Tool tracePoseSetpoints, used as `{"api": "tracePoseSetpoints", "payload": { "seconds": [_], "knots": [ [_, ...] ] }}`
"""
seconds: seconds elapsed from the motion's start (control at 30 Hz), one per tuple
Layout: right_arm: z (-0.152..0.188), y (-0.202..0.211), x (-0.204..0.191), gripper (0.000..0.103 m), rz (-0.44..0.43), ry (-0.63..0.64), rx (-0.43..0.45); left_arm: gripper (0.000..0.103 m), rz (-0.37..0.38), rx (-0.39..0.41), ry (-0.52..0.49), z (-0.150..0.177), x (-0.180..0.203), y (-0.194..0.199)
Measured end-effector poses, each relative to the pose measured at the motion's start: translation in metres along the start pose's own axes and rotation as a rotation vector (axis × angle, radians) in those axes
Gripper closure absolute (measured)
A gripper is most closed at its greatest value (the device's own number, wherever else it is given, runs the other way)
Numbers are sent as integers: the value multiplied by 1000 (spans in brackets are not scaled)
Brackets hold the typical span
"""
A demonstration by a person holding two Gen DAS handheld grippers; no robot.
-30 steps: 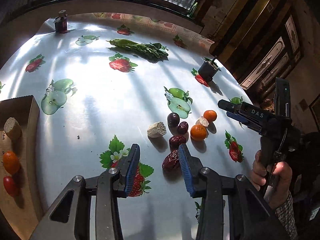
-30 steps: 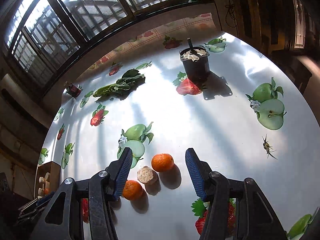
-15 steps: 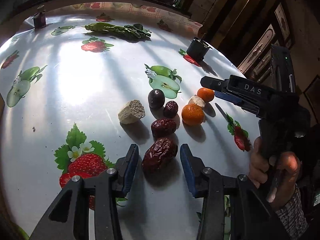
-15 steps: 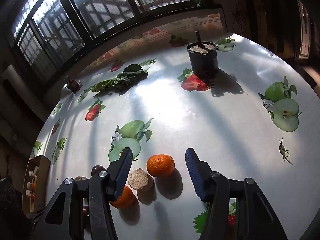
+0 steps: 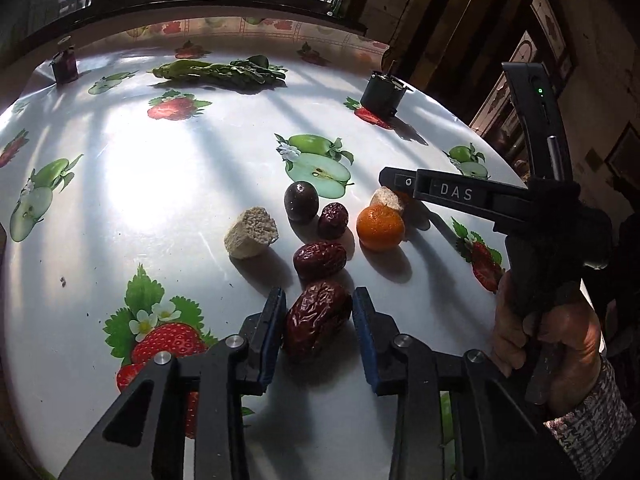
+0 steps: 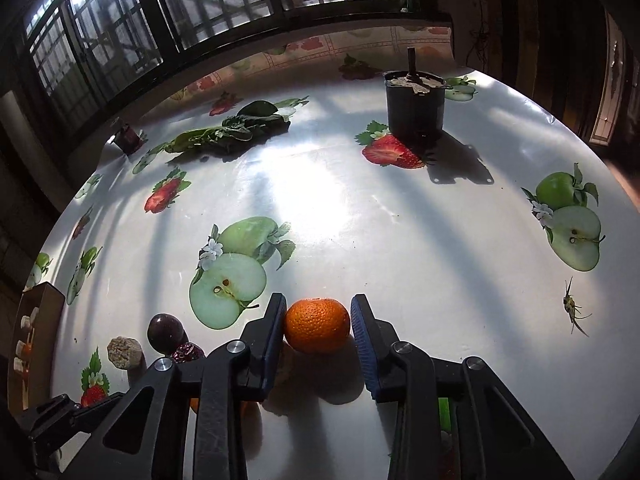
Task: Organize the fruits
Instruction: 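Grasp a red date with the left tool while the right tool grasps a tangerine, then carry the red date and tangerine into the cardboard box with both tools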
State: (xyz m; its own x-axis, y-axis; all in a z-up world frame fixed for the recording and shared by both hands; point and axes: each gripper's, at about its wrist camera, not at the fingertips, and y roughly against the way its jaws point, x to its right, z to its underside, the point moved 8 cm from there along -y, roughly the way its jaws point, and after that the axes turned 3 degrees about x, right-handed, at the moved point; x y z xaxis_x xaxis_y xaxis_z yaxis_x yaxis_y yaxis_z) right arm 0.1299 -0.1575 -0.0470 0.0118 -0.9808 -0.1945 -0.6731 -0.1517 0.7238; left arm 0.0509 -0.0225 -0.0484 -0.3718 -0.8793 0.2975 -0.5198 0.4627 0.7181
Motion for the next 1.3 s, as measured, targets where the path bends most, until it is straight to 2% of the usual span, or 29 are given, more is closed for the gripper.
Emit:
{"api": "tracePoseSetpoints", "payload": {
  "seconds": [0.1, 0.43, 0.57, 0.7, 0.9, 1.1, 1.17, 1.3],
  "knots": [
    [0, 3, 0, 70, 25, 19, 12, 70, 13, 1, 26, 0, -4, 1],
    [-9, 25, 9, 70, 5, -58, 76, 70, 28, 26, 129, -1, -21, 14],
    [-18, 56, -13, 70, -71, -86, 120, 70, 71, 73, 218, -4, -31, 52],
    [-13, 93, -63, 70, -173, -34, 124, 70, 50, 156, 292, -1, -63, 118],
    [16, 123, -169, 70, -327, 101, 88, 70, -212, 277, 388, 24, -161, 215],
    [72, 118, -290, 69, -447, 292, -3, 70, -422, 267, 492, 81, -241, 254],
    [94, 113, -323, 69, -475, 354, -33, 70, -465, 233, 508, 95, -260, 253],
    [129, 95, -368, 69, -464, 447, -80, 70, -464, 170, 573, 112, -281, 244]
  ]
}}
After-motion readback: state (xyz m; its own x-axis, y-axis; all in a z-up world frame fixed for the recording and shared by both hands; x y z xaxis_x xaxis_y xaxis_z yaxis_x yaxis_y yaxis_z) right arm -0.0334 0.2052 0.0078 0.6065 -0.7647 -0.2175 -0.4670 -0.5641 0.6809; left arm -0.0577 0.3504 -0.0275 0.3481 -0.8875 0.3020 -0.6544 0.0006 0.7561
